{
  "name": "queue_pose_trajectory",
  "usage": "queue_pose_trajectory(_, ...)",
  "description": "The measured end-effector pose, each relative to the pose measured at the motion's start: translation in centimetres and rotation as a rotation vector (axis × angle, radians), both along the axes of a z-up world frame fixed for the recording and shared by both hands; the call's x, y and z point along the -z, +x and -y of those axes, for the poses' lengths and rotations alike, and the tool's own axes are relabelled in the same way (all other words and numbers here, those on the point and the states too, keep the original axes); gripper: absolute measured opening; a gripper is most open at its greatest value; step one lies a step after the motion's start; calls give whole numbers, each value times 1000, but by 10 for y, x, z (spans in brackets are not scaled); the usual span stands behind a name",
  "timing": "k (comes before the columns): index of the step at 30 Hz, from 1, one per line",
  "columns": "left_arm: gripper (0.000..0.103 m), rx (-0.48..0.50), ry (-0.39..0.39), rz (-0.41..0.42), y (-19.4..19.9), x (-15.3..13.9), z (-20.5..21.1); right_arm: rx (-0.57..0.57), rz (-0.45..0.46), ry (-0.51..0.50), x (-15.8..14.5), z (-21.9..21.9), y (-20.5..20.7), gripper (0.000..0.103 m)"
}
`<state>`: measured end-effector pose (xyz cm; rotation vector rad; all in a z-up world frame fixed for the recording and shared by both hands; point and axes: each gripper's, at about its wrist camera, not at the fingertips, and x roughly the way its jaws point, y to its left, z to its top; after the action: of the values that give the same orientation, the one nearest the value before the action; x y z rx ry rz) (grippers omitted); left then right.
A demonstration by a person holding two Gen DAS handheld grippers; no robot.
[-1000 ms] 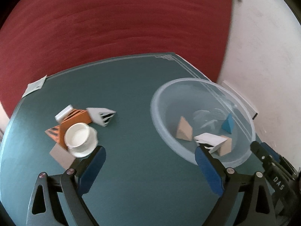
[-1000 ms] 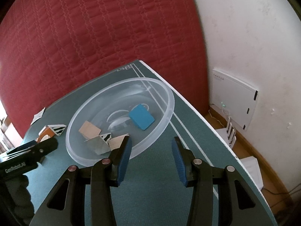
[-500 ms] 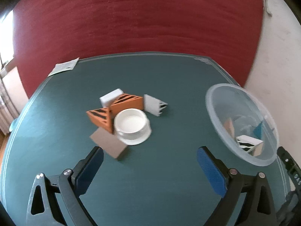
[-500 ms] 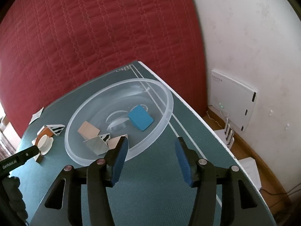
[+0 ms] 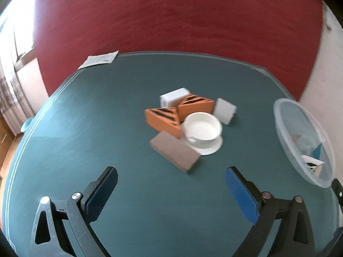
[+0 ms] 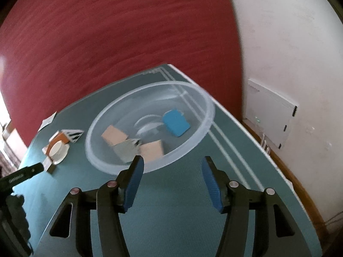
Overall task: Organize rigid objects
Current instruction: 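Withdraw both open grippers from the bowl toward the brick and cup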
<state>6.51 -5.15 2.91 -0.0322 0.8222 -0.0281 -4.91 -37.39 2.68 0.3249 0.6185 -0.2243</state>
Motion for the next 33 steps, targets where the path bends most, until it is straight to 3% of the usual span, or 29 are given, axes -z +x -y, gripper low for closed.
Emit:
queue_pose_trajectory(15,102,15,57,-16,21,10,-9,-219,-42,7,1,-57,-4,62)
queue_pose_trajectory(33,102,68,82,-40,41,21,-5,-305,-79,49,1,-86,5,63)
